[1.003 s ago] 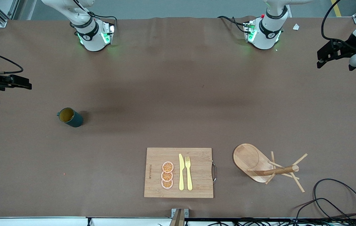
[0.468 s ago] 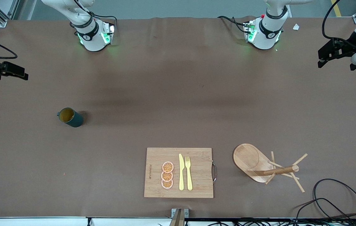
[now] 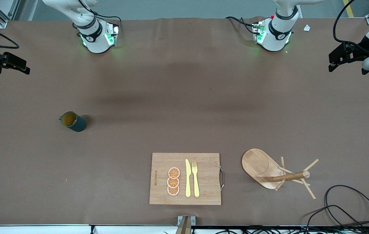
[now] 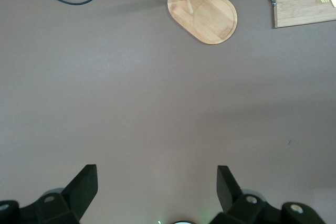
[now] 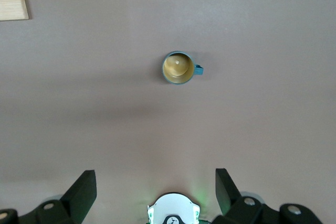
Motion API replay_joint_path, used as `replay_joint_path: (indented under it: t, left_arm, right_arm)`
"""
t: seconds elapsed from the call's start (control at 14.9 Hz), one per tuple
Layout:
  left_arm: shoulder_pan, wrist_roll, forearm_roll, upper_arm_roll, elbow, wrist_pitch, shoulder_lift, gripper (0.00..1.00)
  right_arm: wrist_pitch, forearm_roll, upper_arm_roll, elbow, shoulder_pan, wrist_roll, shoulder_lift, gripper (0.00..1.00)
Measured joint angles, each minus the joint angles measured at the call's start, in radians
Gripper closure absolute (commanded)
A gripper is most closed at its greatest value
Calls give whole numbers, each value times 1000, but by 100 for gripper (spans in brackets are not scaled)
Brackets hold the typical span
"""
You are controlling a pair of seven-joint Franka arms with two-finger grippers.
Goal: Transfer cup from left to right arm and place
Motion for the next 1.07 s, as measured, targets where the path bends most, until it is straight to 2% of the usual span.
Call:
replay_joint_path:
  t: [1.07]
  left_arm:
    - [6, 0, -11, 1, 0, 0, 12, 0]
  right_arm:
    - [41, 0, -12, -23, 1, 0, -50, 0]
